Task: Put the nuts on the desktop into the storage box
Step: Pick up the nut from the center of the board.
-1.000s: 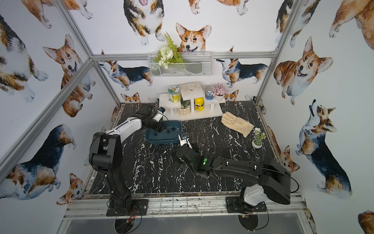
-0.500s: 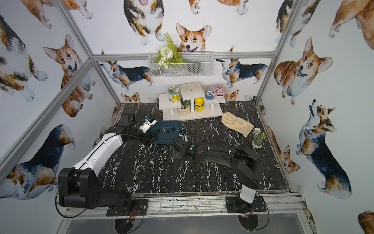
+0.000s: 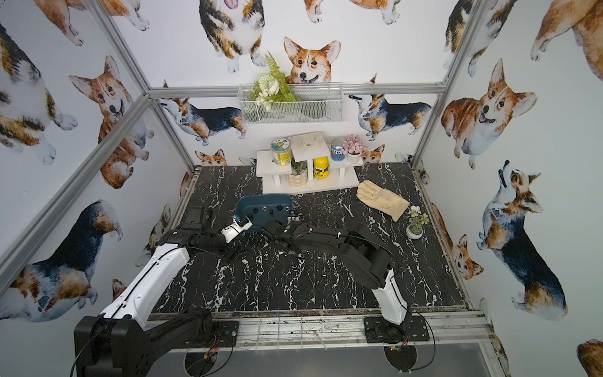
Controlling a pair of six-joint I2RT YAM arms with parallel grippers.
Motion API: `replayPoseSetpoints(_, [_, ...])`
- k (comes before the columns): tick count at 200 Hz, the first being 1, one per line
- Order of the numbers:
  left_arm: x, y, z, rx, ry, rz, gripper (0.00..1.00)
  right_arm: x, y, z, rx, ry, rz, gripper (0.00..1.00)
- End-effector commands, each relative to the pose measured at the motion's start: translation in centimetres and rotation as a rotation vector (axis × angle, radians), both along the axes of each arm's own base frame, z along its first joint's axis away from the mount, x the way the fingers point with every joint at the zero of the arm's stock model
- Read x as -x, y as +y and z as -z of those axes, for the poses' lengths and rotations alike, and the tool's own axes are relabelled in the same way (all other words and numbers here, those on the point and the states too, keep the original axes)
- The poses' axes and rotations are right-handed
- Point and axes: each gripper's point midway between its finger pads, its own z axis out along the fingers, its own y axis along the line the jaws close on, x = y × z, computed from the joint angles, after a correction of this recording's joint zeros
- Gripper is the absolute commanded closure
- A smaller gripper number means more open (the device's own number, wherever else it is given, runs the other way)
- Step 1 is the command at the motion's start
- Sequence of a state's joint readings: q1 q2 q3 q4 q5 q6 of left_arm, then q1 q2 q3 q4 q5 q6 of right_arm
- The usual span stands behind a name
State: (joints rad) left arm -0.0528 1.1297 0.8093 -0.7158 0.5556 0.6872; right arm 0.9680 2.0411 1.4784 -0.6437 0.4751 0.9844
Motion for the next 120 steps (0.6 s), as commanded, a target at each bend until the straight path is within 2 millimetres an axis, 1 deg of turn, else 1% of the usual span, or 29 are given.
replayPoseSetpoints(1, [0.5, 0.2, 0.5, -0.017, -0.003, 0.014, 0.24, 0.0, 0.1, 0.8, -0.032, 0.018, 0.033, 0.47])
replayPoseSetpoints(16, [0.7, 0.0, 0.4, -0.003, 0.005, 0.017, 0.24, 0.0, 0.4, 0.9, -0.051, 0.022, 0.035, 0.53])
replayPoseSetpoints(33, [0.8, -0.1, 0.4, 0.003, 0.004, 0.021, 0.24, 0.0, 0.7, 1.1, -0.067, 0.026, 0.032, 0.56])
replayPoseSetpoints(46, [0.7, -0.1, 0.3, 0.006, 0.001, 0.019, 0.23, 0.0, 0.8, 1.3, -0.070, 0.026, 0.029, 0.61])
replayPoseSetpoints(80, [0.5, -0.2, 0.2, 0.016, 0.003, 0.016, 0.23, 0.1, 0.6, 2.0, -0.064, 0.035, 0.038, 0.64])
replayPoseSetpoints(85, [0.5, -0.2, 0.2, 0.017, 0.005, 0.015, 0.23, 0.2, 0.5, 2.1, -0.064, 0.036, 0.038, 0.68])
replayPoseSetpoints(106, [0.5, -0.3, 0.1, 0.022, 0.005, 0.015, 0.23, 0.1, 0.4, 2.3, -0.062, 0.029, 0.039, 0.75])
replayPoseSetpoints(108, [0.6, -0.3, 0.1, 0.023, 0.006, 0.015, 0.24, 0.1, 0.4, 2.4, -0.060, 0.028, 0.038, 0.77])
replayPoseSetpoints(120, [0.6, -0.4, 0.0, 0.029, 0.004, 0.018, 0.23, 0.0, 0.3, 2.6, -0.050, 0.027, 0.033, 0.85])
